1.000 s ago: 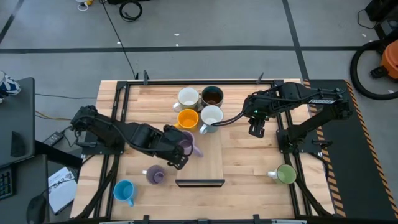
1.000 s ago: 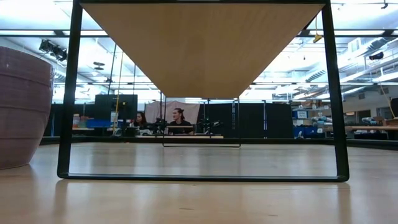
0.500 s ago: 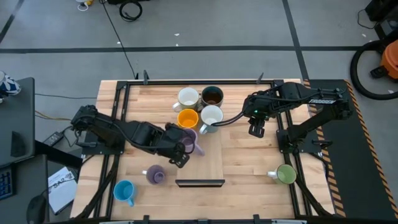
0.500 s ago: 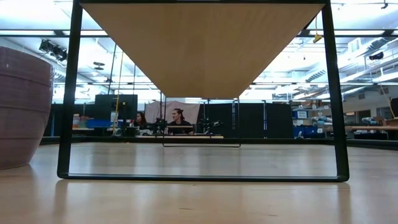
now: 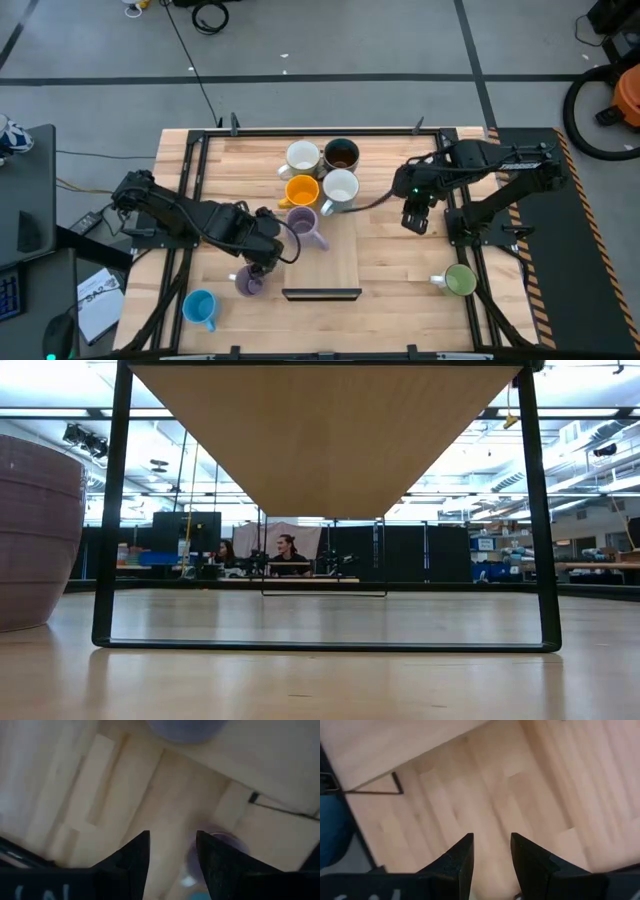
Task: Place coffee mugs
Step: Put the light green mug on the shelf
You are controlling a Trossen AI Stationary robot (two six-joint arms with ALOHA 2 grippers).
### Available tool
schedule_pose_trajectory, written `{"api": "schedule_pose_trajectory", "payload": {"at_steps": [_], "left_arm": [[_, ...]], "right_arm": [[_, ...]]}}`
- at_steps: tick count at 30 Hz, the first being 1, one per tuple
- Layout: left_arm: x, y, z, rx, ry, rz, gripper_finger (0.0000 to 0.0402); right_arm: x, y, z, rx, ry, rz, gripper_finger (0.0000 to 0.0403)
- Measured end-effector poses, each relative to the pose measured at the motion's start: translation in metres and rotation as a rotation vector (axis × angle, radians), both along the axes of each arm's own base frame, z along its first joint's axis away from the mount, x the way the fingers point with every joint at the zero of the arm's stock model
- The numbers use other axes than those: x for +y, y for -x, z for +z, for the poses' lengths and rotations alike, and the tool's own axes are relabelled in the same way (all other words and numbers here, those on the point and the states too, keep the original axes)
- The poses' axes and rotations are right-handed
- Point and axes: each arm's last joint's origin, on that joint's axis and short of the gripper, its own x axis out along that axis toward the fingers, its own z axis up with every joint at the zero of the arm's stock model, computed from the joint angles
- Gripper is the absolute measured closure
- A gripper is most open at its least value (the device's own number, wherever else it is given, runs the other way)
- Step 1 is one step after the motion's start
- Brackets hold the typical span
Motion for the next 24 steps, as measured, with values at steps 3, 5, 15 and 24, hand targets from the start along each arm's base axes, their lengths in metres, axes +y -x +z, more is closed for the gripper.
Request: {"api": "schedule_pose_trajectory", "payload": {"at_steps": [3,5,15,24], "left_arm": [[0.007,0.001,-0.001,0.033,-0.029,-0.070,0.0235],[0.013,0.006,-0.006,0.058,-0.035,-0.105,0.0235],[0.053,0.069,-0.047,-0.027,0.043,-0.030,0.0235],[0.063,0.098,-0.071,-0.243,0.125,0.041,0.0235]], "right_arm": [[0.013,0.004,-0.001,0.026,-0.018,-0.006,0.0268],[0.022,0.008,-0.001,0.043,-0.011,-0.010,0.0268],[0.057,0.045,0.003,0.006,-0.053,-0.180,0.0268],[0.079,0.092,-0.032,0.188,-0.189,-0.505,0.0268]]}}
